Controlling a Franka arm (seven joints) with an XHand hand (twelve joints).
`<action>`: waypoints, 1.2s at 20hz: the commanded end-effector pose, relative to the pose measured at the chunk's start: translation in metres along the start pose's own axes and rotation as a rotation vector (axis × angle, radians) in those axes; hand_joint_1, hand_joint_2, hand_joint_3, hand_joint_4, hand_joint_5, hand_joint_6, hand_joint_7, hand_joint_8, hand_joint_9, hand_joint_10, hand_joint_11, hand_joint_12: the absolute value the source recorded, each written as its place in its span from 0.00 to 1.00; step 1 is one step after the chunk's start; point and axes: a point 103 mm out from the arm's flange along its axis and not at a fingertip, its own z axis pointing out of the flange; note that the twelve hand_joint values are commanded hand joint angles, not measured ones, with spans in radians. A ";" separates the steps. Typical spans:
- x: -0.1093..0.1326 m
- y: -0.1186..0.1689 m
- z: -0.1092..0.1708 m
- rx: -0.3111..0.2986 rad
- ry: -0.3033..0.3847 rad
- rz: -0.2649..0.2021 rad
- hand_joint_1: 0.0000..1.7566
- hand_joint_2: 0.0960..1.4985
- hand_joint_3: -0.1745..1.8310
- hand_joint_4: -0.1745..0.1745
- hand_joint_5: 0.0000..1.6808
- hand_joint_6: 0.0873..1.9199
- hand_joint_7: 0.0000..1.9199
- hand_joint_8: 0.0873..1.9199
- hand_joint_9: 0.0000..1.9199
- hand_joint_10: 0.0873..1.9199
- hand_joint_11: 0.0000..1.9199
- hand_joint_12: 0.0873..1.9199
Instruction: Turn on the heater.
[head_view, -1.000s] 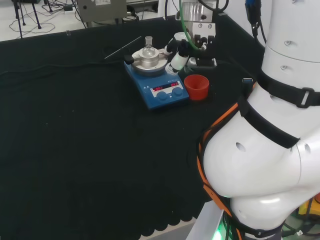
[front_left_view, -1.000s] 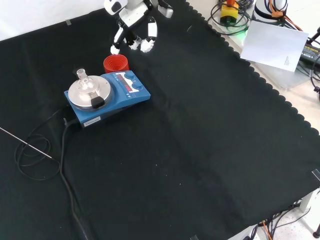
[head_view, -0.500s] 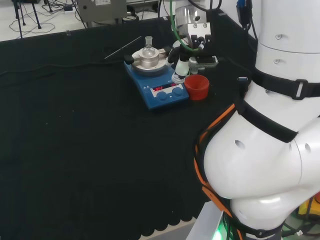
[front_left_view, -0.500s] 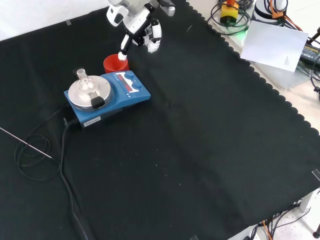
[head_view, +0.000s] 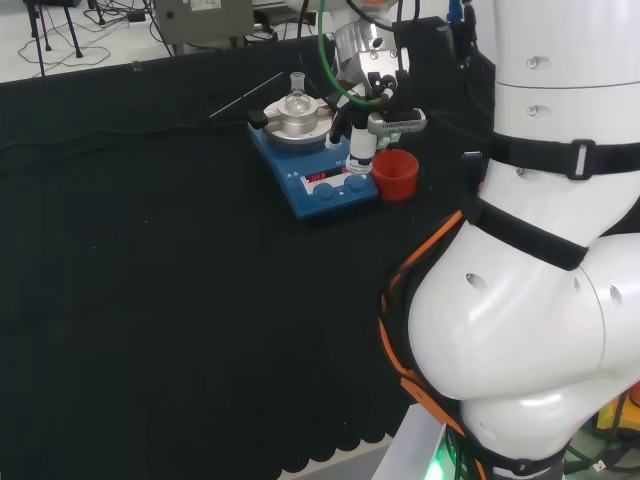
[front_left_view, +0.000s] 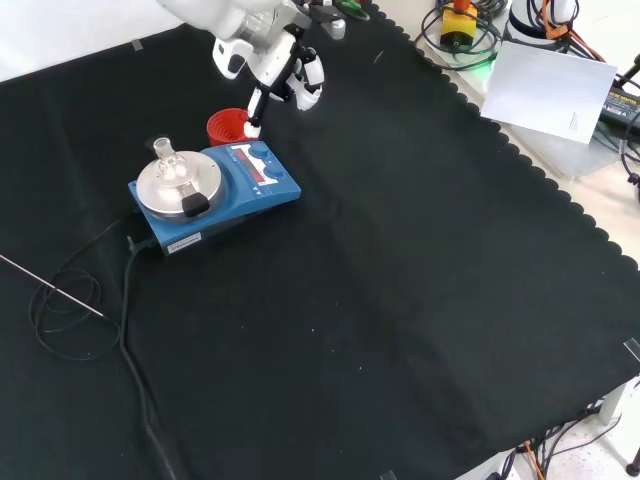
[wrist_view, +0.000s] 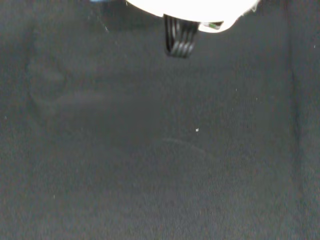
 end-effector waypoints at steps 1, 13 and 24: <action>0.002 0.004 0.007 0.099 -0.014 0.008 0.79 0.39 0.58 0.52 0.10 0.00 0.81 0.80 0.91 0.80 0.99 0.86; 0.014 0.015 0.017 0.152 -0.048 0.010 0.80 0.38 0.60 0.54 0.08 0.00 0.82 0.81 0.91 0.80 0.99 0.84; 0.021 0.019 0.018 0.173 -0.067 0.024 0.80 0.38 0.61 0.54 0.08 0.00 0.82 0.81 0.92 0.79 0.99 0.82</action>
